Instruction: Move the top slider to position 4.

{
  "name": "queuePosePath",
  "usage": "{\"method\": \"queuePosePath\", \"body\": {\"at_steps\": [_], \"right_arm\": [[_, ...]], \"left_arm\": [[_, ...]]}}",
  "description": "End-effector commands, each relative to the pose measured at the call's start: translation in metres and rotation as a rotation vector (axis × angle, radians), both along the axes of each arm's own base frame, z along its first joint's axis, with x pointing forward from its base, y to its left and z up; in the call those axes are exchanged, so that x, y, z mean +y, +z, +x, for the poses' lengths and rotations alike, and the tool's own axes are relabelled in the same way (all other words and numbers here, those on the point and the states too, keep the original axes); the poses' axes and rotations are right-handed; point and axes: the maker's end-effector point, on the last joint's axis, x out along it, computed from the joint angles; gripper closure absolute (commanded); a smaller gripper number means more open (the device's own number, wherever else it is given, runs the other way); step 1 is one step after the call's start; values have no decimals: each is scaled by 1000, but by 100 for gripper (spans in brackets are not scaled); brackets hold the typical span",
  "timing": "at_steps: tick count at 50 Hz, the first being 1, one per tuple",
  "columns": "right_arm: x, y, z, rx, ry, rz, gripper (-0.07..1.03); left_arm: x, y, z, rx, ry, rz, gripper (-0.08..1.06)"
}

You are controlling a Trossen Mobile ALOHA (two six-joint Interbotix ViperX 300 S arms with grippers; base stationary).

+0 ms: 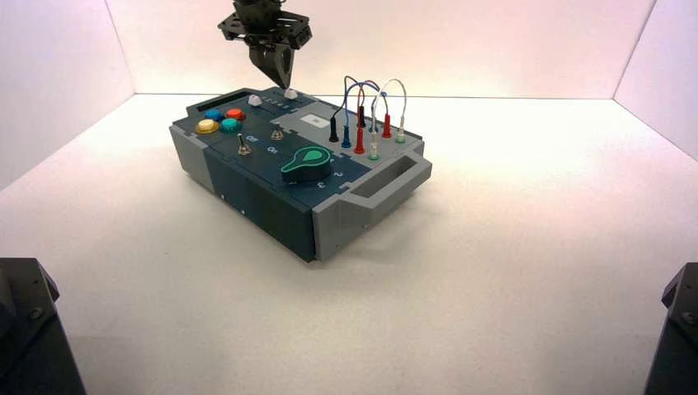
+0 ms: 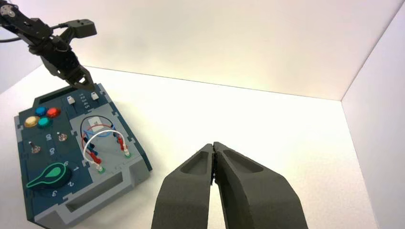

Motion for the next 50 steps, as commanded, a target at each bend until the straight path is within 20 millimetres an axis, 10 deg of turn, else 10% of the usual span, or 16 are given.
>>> {"method": "queuePosePath", "body": {"at_steps": [1, 50], "right_arm": [[1, 9, 3, -14, -2, 7, 98], [1, 9, 3, -14, -2, 7, 98]], "left_arm": [[-6, 16, 7, -40, -11, -12, 101], [-5, 15, 7, -32, -12, -9, 101]]}}
